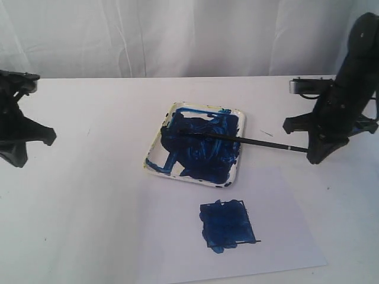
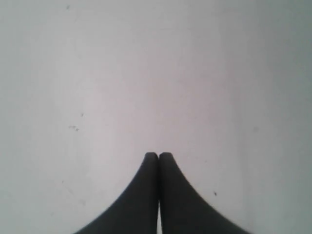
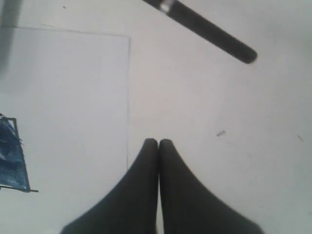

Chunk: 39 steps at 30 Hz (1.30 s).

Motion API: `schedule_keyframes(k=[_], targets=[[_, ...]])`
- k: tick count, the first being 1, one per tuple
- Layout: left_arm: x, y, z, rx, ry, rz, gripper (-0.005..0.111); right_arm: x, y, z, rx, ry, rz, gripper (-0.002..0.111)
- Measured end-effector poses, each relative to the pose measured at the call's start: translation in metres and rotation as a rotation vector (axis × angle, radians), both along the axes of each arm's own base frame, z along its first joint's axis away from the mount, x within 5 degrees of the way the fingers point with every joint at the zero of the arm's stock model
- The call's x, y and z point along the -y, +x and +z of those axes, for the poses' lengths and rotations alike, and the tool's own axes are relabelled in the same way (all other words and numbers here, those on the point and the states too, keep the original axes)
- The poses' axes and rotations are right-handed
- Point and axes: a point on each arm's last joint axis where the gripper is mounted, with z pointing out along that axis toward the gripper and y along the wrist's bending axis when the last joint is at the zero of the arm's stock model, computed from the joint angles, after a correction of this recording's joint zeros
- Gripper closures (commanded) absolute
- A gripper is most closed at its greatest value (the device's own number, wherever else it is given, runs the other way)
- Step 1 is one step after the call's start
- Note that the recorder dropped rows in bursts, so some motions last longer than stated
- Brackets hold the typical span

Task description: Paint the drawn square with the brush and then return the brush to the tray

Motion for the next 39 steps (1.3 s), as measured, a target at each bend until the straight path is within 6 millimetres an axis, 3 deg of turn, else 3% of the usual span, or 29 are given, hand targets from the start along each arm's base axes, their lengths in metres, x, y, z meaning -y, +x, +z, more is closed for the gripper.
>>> schedule_keyframes(k=[10,16,24,33,39], targets=[[-0.035,-0.001,-0.001,-0.056,0.004,0.127,0.107,0.042,-0.036,0.003,0.038,-0.086,-0.075,0.108],[-0.035,-0.002,0.002,-0.049,0.01,0.085,0.107,0.044,-0.051,0.009,0.115,-0.129,-0.046,0.108],[-0.037,-0.01,0.026,0.051,0.016,0.057,0.107,0.044,-0.079,0.039,0.273,-0.146,-0.038,0.108],[-0.039,-0.036,0.063,0.206,0.007,0.056,0.107,0.042,-0.117,0.067,0.452,-0.157,-0.047,0.108],[-0.042,-0.072,0.068,0.319,-0.003,0.067,0.107,0.039,-0.154,0.093,0.6,-0.16,-0.061,0.108]])
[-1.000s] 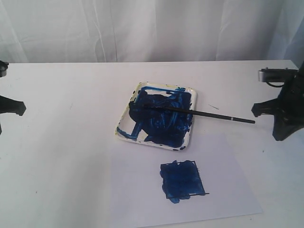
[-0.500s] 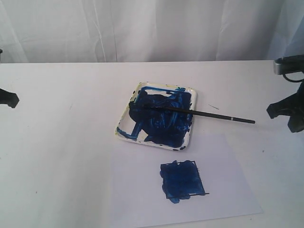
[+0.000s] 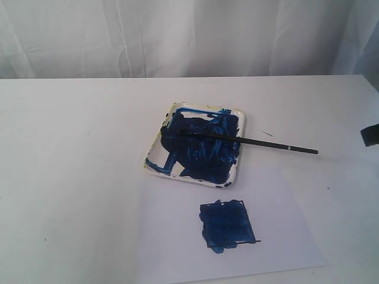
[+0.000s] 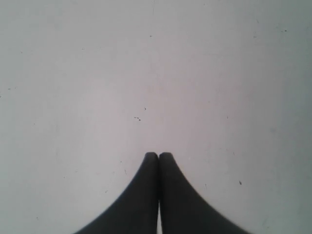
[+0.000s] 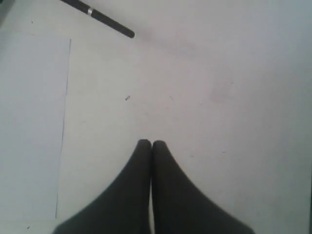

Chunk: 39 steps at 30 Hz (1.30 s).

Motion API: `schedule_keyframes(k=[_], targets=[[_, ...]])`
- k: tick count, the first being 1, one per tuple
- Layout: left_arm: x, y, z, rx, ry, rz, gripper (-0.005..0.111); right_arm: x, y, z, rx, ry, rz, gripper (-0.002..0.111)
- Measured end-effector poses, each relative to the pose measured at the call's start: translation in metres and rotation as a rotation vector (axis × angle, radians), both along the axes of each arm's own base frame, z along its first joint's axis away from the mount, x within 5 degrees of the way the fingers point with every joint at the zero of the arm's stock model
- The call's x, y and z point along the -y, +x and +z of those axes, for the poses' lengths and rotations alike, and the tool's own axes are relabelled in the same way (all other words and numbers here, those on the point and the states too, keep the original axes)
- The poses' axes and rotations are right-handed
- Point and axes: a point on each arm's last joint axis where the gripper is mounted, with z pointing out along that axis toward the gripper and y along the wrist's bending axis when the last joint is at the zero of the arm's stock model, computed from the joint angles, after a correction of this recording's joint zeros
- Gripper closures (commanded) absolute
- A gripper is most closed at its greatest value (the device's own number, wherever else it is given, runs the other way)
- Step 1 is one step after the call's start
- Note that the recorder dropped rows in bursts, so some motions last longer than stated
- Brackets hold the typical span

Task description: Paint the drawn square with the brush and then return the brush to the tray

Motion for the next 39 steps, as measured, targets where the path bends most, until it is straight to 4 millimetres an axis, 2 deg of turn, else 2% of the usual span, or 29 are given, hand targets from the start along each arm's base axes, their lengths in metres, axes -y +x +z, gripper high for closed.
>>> schedule_keyframes(k=[4,8,14,19,22,26,30,34,36,39], targets=[[-0.003,-0.03,0.004,0.076,0.002,0.006,0.107,-0.002,-0.031,0.03,0.152,-0.009,0.0,0.108],[-0.006,-0.064,0.023,0.207,-0.004,0.012,0.107,-0.005,-0.072,0.064,0.342,-0.017,-0.001,0.108],[-0.009,-0.12,0.054,0.439,-0.026,0.019,0.107,-0.011,-0.139,0.091,0.531,0.001,0.007,0.108],[-0.013,-0.173,0.072,0.624,-0.044,0.023,0.107,-0.014,-0.187,0.096,0.633,0.001,0.016,0.108],[-0.015,-0.202,0.076,0.713,-0.049,0.025,0.107,-0.016,-0.214,0.095,0.692,0.0,0.02,0.108],[-0.017,-0.239,0.076,0.805,-0.06,0.029,0.107,-0.018,-0.244,0.09,0.747,-0.001,0.023,0.108],[-0.02,-0.266,0.067,0.82,-0.062,0.036,0.107,-0.02,-0.269,0.083,0.792,0.0,0.024,0.108],[-0.023,-0.288,0.057,0.837,-0.05,0.047,0.107,-0.022,-0.288,0.078,0.854,0.001,0.026,0.108],[-0.024,-0.3,0.053,0.867,-0.049,0.051,0.107,-0.022,-0.291,0.075,0.839,0.005,0.025,0.108],[-0.025,-0.306,0.049,0.854,-0.045,0.055,0.107,-0.022,-0.289,0.07,0.796,0.008,0.026,0.108]])
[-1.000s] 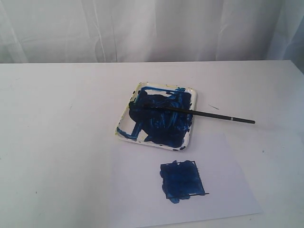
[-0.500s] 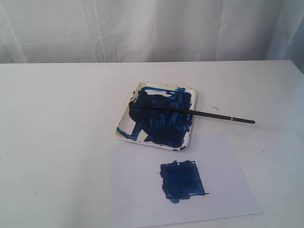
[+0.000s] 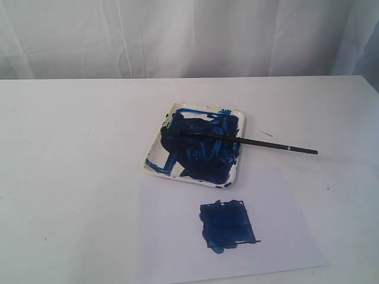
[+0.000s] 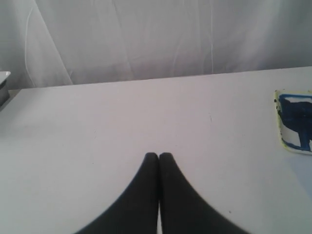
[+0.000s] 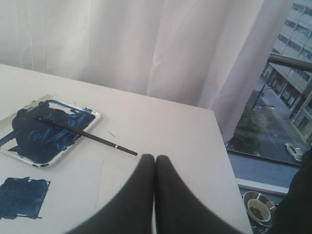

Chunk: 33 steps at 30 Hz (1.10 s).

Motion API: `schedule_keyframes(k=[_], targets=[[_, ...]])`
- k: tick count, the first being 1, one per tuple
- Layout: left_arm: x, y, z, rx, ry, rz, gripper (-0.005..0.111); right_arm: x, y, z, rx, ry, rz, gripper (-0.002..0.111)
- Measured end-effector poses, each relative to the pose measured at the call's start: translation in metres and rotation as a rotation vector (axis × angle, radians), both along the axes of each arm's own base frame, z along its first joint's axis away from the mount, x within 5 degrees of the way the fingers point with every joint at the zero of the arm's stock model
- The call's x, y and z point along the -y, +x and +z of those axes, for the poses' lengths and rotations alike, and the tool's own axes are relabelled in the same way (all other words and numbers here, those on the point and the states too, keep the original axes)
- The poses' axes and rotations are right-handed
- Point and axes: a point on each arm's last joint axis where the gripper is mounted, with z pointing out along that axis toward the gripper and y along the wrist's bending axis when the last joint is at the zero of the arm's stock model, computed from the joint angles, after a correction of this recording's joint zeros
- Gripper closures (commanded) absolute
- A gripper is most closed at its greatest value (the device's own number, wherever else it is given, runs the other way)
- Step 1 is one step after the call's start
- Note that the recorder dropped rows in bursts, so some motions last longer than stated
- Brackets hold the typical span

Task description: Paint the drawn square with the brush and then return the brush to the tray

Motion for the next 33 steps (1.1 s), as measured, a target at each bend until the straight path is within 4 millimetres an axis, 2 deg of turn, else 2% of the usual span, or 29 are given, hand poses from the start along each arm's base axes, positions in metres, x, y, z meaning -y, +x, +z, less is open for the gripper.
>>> schedule_keyframes(k=[4,9,16,20,27,29,33], targets=[[0.001,0.007,-0.007,-0.029,0.001,-0.002,0.107,0.001,0.008,-0.009,-0.03,0.003,-0.001,0.108],[0.003,0.033,-0.027,-0.029,-0.002,-0.012,0.107,0.003,0.034,-0.026,-0.014,0.063,-0.019,0.108],[0.008,0.074,-0.077,-0.073,-0.011,-0.032,0.107,0.007,0.072,-0.062,0.034,0.092,-0.041,0.108],[0.012,0.094,-0.107,-0.062,-0.049,-0.048,0.107,0.008,0.084,-0.079,0.06,0.1,-0.049,0.108],[0.014,0.113,-0.143,0.044,-0.068,-0.058,0.107,0.01,0.094,-0.084,0.187,0.105,-0.06,0.108],[0.014,0.116,-0.157,0.034,-0.061,-0.059,0.107,0.011,0.098,-0.093,0.185,0.106,-0.064,0.108],[0.014,0.119,-0.178,0.005,-0.017,-0.068,0.107,0.012,0.109,-0.126,0.147,0.108,-0.074,0.108]])
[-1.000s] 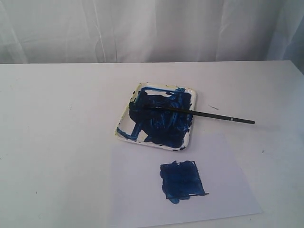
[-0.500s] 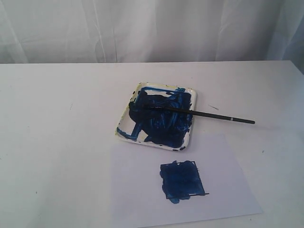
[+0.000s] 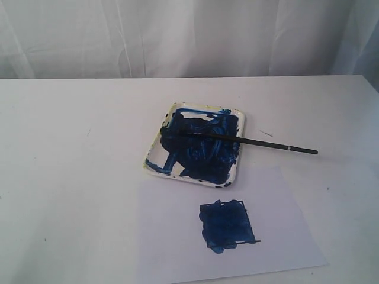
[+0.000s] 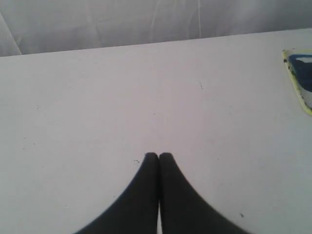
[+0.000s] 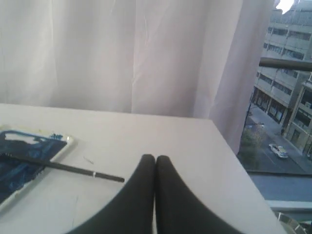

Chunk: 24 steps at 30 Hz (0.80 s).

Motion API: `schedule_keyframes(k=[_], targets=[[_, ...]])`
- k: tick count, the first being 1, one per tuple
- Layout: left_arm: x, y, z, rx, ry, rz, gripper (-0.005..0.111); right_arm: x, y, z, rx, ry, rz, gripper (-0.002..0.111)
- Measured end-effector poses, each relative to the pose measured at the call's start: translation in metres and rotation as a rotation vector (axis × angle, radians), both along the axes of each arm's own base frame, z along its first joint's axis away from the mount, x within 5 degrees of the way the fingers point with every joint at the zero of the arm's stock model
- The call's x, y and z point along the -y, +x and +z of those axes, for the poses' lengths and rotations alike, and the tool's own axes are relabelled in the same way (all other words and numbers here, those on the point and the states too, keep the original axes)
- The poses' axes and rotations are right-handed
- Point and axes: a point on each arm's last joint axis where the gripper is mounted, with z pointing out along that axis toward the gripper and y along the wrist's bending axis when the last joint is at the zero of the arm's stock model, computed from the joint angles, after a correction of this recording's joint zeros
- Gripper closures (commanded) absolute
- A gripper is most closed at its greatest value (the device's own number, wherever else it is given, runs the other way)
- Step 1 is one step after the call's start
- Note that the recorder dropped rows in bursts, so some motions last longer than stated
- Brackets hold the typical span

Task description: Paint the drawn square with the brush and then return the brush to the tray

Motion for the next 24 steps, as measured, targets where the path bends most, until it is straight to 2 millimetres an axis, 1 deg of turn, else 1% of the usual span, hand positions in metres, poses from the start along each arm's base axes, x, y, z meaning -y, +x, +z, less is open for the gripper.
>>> schedule_keyframes(k=[3,4,6,13,19,24], targets=[[0.0,0.0,-0.003,-0.022,0.025,-0.005,0.107,0.001,0.005,-0.028,-0.064,0.002,-0.003,0.108],[0.0,0.0,-0.004,-0.027,0.029,-0.006,0.107,0.001,0.006,-0.034,-0.082,0.003,-0.003,0.108],[0.0,-0.001,-0.004,-0.033,0.036,-0.007,0.107,0.001,0.006,-0.04,-0.112,0.003,-0.002,0.108],[0.0,-0.001,-0.005,-0.039,0.038,-0.008,0.107,0.001,0.007,-0.038,-0.09,-0.015,-0.006,0.108],[0.0,-0.001,-0.005,-0.039,0.038,-0.008,0.107,0.001,0.006,-0.04,-0.116,-0.012,-0.004,0.108],[0.0,-0.001,-0.005,-0.041,0.038,-0.008,0.107,0.0,0.006,-0.041,-0.115,0.062,0.002,0.108]])
